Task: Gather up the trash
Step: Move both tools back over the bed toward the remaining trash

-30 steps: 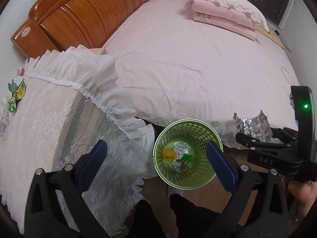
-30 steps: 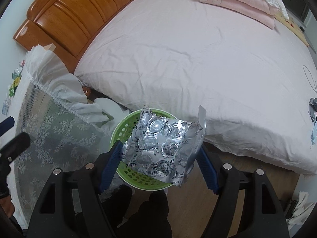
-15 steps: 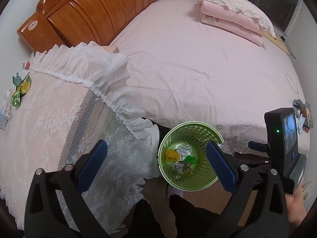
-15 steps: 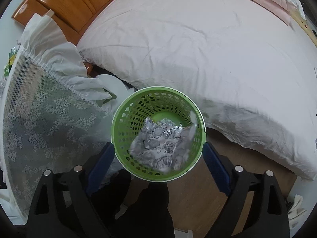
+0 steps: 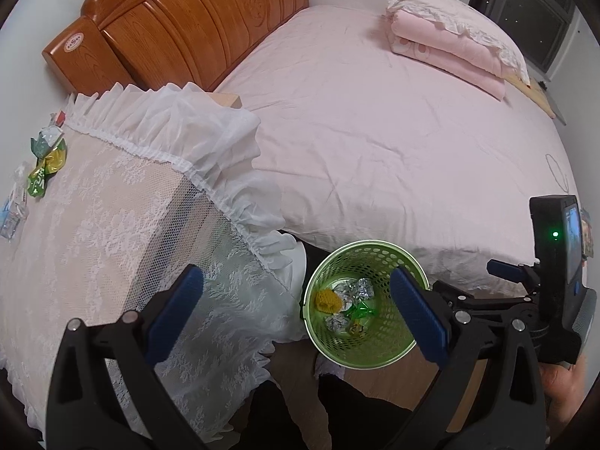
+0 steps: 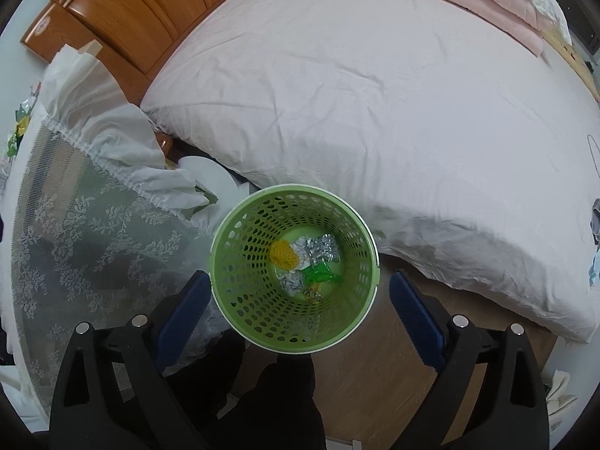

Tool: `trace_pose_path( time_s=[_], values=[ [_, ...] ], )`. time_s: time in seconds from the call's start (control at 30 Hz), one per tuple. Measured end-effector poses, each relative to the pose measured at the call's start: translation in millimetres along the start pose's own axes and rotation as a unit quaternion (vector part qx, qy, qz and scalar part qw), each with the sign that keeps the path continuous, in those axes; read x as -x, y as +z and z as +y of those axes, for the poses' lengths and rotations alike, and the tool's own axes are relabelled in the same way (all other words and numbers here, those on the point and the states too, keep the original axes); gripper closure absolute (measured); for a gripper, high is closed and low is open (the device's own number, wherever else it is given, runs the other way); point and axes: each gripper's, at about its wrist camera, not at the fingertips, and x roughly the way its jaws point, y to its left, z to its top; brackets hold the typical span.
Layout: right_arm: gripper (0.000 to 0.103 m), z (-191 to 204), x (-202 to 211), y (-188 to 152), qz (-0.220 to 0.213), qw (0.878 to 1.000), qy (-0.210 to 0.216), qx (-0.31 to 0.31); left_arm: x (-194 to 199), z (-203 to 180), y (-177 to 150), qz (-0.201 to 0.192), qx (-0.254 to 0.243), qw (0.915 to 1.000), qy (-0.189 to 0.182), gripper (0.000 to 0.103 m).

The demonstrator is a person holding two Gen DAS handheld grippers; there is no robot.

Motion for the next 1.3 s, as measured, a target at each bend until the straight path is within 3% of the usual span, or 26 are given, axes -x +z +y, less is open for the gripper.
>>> trace_pose_path(
  time_s=[0.3,0.4,0.53,0.77,0.93,1.07,1.3],
  values=[
    [0.003,56.6,73.7,37.4,-0.098,0.991,0.032,0.086,40.6,55.1,8.1,-0.052,0.075,0.9945,0.052,0.008],
    [0.003,87.1,94.5,51.2,-0.126,0.982,0.064,0.125,58.5,87.7,2.6,-0.064,0.119,0.9878,0.078,0.008],
    [0.003,123.5,113.6,65.7,-0.145,0.969,0.104,0.172,81.7,131.5,-11.3,-0.078,0.179,0.9726,0.126,0.008],
    [0.002,188.2,136.9,81.5,-0.153,0.948,0.161,0.228,102.3,198.8,-46.4,-0.074,0.271,0.9423,0.182,0.008],
    [0.002,232.0,145.1,81.1,-0.150,0.935,0.184,0.264,109.4,238.8,-65.7,-0.066,0.307,0.9272,0.204,0.008],
    [0.002,267.8,142.3,76.2,-0.146,0.930,0.188,0.281,108.6,270.9,-75.0,-0.061,0.321,0.9219,0.207,0.008],
    [0.002,328.7,123.8,70.2,-0.122,0.926,0.182,0.308,101.5,330.5,-79.3,-0.057,0.328,0.9218,0.198,0.008]
  ],
)
